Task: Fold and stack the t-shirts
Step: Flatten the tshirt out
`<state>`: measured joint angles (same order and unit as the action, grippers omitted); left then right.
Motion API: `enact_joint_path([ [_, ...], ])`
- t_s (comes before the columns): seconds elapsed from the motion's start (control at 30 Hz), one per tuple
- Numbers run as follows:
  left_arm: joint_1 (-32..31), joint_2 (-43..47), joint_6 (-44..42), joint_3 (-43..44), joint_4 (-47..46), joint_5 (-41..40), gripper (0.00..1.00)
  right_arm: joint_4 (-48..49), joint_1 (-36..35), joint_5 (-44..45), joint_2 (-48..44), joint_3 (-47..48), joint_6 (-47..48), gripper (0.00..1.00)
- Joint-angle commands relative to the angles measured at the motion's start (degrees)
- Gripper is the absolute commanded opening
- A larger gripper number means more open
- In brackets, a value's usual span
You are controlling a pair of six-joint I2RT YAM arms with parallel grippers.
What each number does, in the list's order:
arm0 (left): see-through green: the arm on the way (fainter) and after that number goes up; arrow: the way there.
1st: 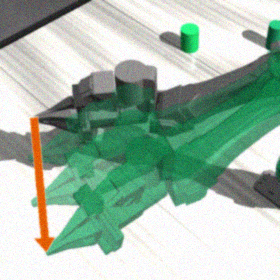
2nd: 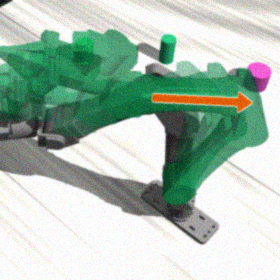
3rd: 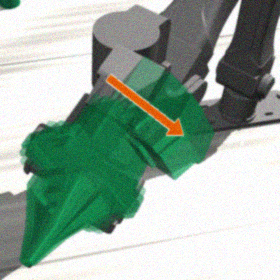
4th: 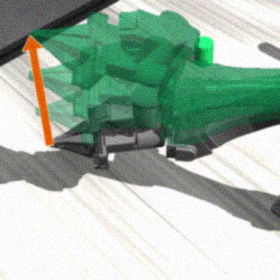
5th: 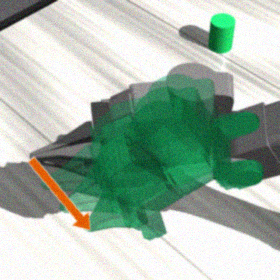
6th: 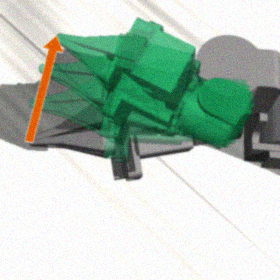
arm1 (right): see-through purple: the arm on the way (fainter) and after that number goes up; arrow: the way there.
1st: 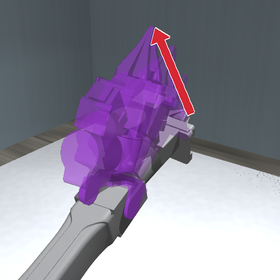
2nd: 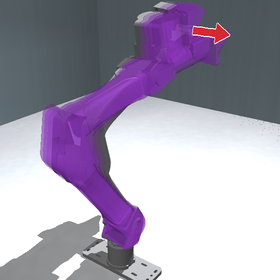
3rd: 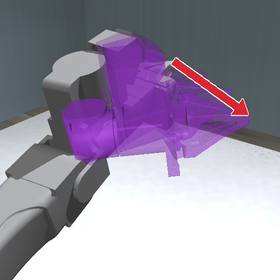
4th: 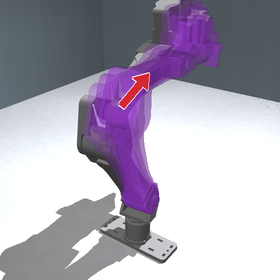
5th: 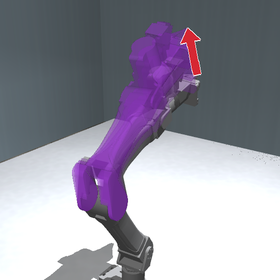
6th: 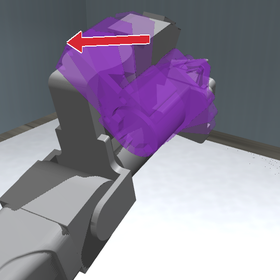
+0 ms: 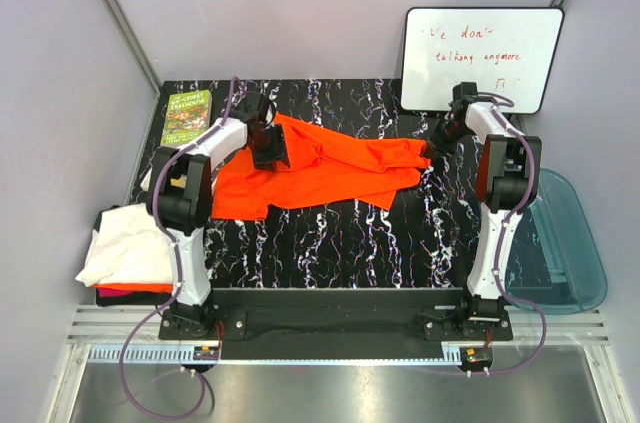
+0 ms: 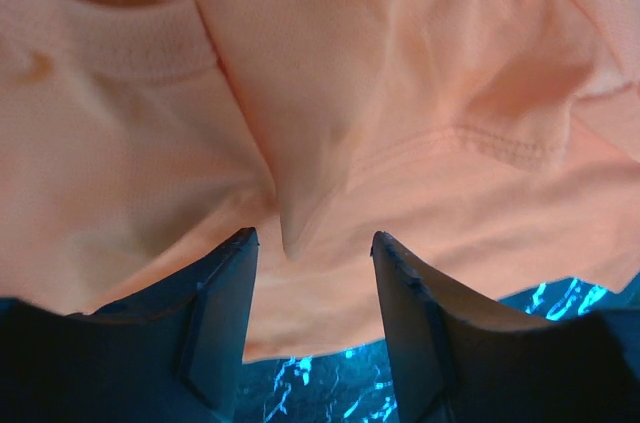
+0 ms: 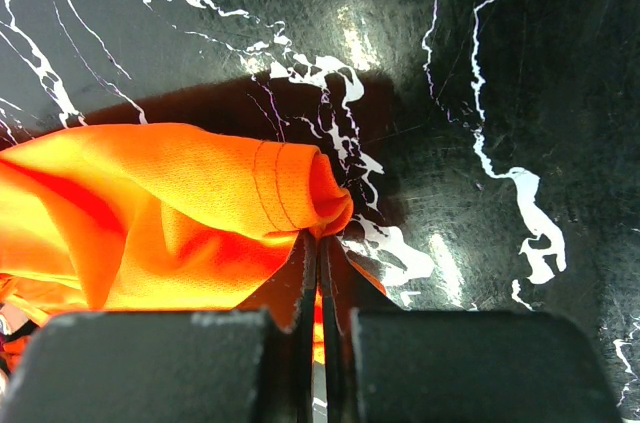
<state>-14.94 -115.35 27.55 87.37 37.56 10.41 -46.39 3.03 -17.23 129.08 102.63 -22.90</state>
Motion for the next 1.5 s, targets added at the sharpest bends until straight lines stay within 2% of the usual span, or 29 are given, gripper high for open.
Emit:
enact_joint_path([
  [0.0, 0.09, -2.86, 0.84, 4.2, -2.67, -0.31, 0.52, -0.72, 0.22, -1.13, -2.51, 1.52, 0.92, 0.0],
  [0.1, 0.0, -4.7, 1.1, 5.78, -2.84, 0.48, 0.49, -0.72, 0.22, -1.22, -2.25, 1.52, 0.75, 0.0],
  [0.13, 0.0, -5.23, 1.01, 6.05, -2.84, 0.57, 0.42, -0.72, 0.22, -1.22, -2.25, 1.52, 0.66, 0.0],
  [0.17, 0.0, -5.24, 0.93, 6.23, -2.84, 0.4, 0.21, -0.72, 0.14, -1.31, -2.34, 1.61, 0.66, 0.0],
  [0.2, 0.0, -5.06, 0.66, 6.4, -2.84, 0.48, 0.09, -0.81, 0.22, -1.31, -2.6, 1.61, 0.66, 0.0],
  [0.23, 0.0, -4.1, 0.58, 6.41, -2.84, 0.4, 0.0, -0.81, 0.22, -1.31, -2.78, 1.61, 0.83, 0.0],
  [0.53, 0.7, 9.68, -2.15, 5.7, -1.26, -5.57, 0.0, -3.44, 0.22, -0.34, -8.22, 2.13, 3.56, 0.0],
  [0.63, 2.37, 12.33, -2.24, 6.23, -1.35, -5.32, 0.0, -4.49, 0.22, -0.78, -9.63, 3.71, 3.91, 0.0],
  [0.87, 4.39, 17.78, -1.27, 12.81, -1.26, -5.75, 0.0, -6.69, 0.14, -3.51, -12.09, 10.83, 3.47, 0.0],
  [1.07, 4.57, 23.5, -1.53, 16.95, -0.65, -7.42, 0.0, -10.38, 0.14, 1.14, -18.84, 15.93, 6.63, 0.01],
  [1.17, 4.57, 24.47, -1.89, 17.74, 0.93, -7.69, 0.0, -10.38, 0.14, 1.42, -19.83, 14.1, 6.37, 0.05],
  [1.3, 4.57, 25.43, -1.27, 14.68, 1.46, -5.32, 0.0, -9.78, 0.14, 0.45, -19.21, 5.58, 6.28, 0.07],
  [1.33, 4.57, 25.87, -1.18, 12.49, 1.46, -5.06, 0.0, -9.34, 0.14, 0.8, -19.13, 3.82, 5.94, 0.12],
  [1.37, 4.57, 26.31, -0.92, 11.25, 1.46, -4.79, 0.0, -8.37, 0.14, 0.71, -19.04, -0.2, 5.5, 0.26],
  [1.43, 4.48, 27.54, -0.74, 7.22, 1.29, -4.61, 0.0, -6.17, 0.14, 0.1, -18.34, -2.95, 5.06, 0.43],
  [1.47, 4.57, 27.81, -0.74, 6.07, 1.29, -4.09, 0.0, -4.34, 0.14, -0.51, -17.9, -5.75, 4.97, 0.58],
])
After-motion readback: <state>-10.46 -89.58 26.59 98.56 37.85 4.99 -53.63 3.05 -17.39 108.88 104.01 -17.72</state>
